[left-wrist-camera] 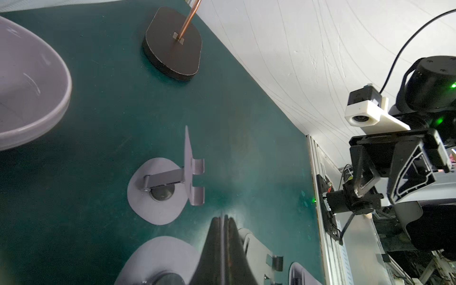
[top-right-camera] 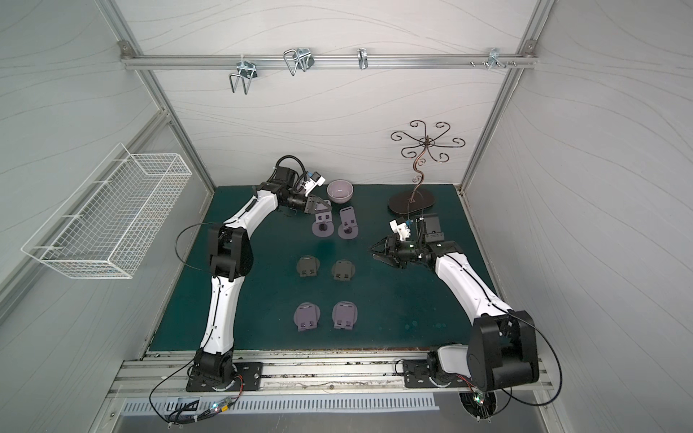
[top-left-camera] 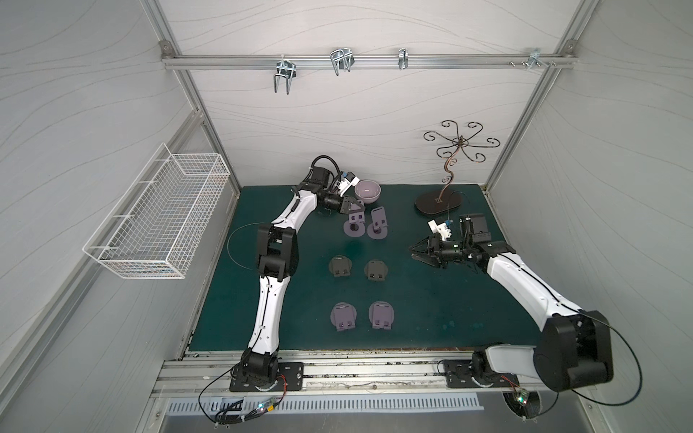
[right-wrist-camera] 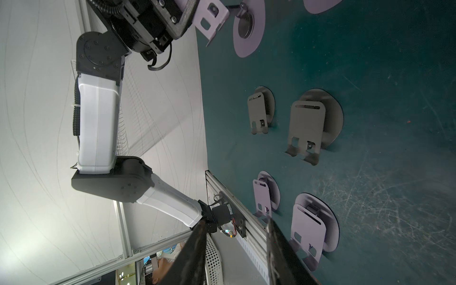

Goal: Open the phone stand
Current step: Place the phone stand at the center of the board.

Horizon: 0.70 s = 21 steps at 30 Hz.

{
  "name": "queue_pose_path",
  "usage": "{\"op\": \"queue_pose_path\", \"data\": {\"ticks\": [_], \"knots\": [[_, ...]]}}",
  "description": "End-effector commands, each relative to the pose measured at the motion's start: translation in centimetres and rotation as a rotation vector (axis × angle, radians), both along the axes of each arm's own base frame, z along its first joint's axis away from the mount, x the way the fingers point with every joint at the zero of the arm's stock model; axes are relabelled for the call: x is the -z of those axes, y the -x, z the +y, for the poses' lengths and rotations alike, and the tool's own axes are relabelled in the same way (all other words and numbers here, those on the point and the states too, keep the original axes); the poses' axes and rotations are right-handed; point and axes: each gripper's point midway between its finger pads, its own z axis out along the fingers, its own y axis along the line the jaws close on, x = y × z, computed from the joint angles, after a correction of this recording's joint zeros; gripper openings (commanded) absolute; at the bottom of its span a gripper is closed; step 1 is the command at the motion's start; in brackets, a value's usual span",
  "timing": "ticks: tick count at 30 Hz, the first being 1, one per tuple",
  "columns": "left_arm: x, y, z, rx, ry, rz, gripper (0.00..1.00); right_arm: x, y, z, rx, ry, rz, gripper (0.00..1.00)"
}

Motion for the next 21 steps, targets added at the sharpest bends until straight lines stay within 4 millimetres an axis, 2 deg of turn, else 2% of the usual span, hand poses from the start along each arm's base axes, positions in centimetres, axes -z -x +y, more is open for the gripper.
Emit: {"op": "queue_pose_path", "data": {"ticks": [1, 7, 14, 15, 16, 17, 21], "knots": [[0.8, -0.6, 0.1, 0.031, 0.013, -0.016, 0.0, 0.5, -1.1, 0.0, -0.004, 0.008, -0.026, 0.4], [2.3, -2.4, 1.3, -0.011, 0.016, -0.012, 0.0, 2.2, -1.6, 0.0, 0.007, 0.018, 0.012, 0.39], [4.6, -3.0, 2.1, -0.056, -0.039, 0.049, 0.0, 3.6, -2.1, 0.2, 0.012, 0.016, 0.045, 0.39], [4.7, -3.0, 2.2, -0.058, -0.036, 0.056, 0.05, 3.7, -2.1, 0.2, 0.011, 0.017, 0.049, 0.4], [4.7, -3.0, 2.1, -0.056, -0.03, 0.067, 0.18, 3.7, -2.2, 0.3, 0.01, 0.015, 0.048, 0.39], [4.8, -2.9, 2.2, -0.057, -0.027, 0.073, 0.25, 3.6, -2.3, 0.4, 0.008, 0.015, 0.045, 0.39], [4.8, -3.2, 2.6, -0.081, -0.039, 0.08, 0.36, 3.4, -2.3, 0.6, 0.001, 0.012, 0.037, 0.4]]}}
